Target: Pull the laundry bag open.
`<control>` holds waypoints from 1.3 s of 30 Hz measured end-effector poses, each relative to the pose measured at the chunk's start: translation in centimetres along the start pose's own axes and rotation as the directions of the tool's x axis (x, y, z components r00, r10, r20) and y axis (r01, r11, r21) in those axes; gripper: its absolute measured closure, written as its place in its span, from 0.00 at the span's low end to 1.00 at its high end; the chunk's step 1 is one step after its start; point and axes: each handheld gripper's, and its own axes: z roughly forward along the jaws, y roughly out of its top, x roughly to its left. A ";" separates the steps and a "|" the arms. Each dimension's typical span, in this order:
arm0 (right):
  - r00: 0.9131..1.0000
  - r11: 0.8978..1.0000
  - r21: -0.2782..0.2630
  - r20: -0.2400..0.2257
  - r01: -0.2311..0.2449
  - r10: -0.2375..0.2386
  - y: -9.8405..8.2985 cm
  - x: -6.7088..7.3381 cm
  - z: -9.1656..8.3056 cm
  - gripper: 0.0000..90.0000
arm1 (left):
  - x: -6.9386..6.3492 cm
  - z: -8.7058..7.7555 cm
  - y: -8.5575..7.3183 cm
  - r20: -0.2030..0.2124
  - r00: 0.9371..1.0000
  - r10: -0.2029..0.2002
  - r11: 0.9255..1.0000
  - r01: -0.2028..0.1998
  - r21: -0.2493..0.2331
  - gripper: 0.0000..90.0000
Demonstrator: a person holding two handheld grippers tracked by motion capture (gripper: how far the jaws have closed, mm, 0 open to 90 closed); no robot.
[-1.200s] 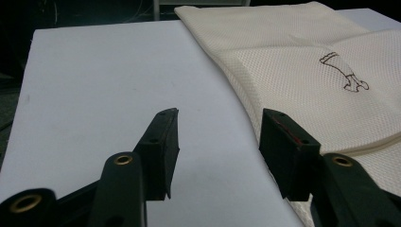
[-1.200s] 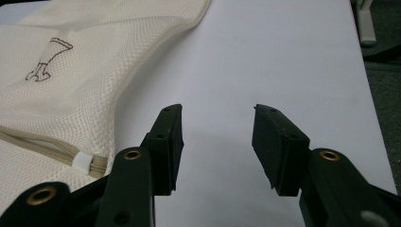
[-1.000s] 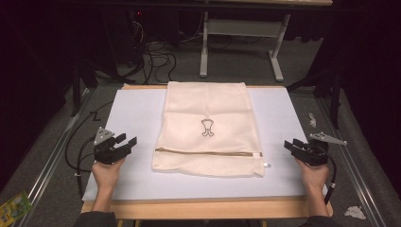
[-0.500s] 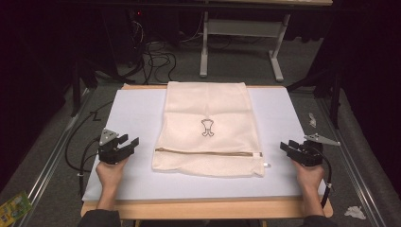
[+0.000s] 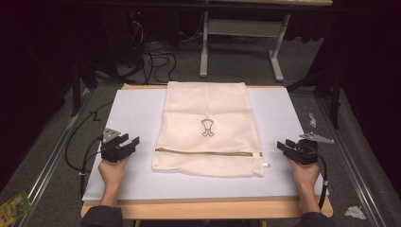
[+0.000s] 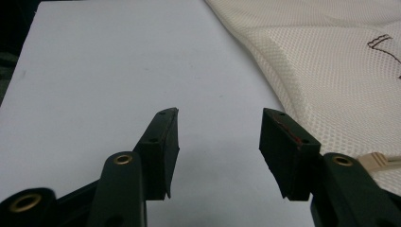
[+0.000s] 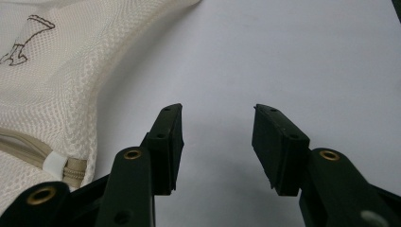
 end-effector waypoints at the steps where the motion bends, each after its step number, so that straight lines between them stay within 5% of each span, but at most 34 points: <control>1: 1.000 1.000 0.001 0.002 -0.003 0.003 0.0 0.1 0.1 0.60 | 0.0 0.1 0.0 0.001 1.000 0.000 1.000 0.000 0.004 0.53; 19: 1.000 1.000 0.015 0.016 0.009 -0.009 -0.1 0.3 1.0 0.60 | 0.1 1.8 -0.4 -0.023 1.000 -0.018 1.000 0.018 0.008 0.53; 39: 0.996 0.999 0.023 0.071 0.044 -0.046 -0.3 0.7 1.2 0.55 | -0.3 2.2 -0.8 -0.040 0.999 0.013 1.000 -0.013 0.009 0.50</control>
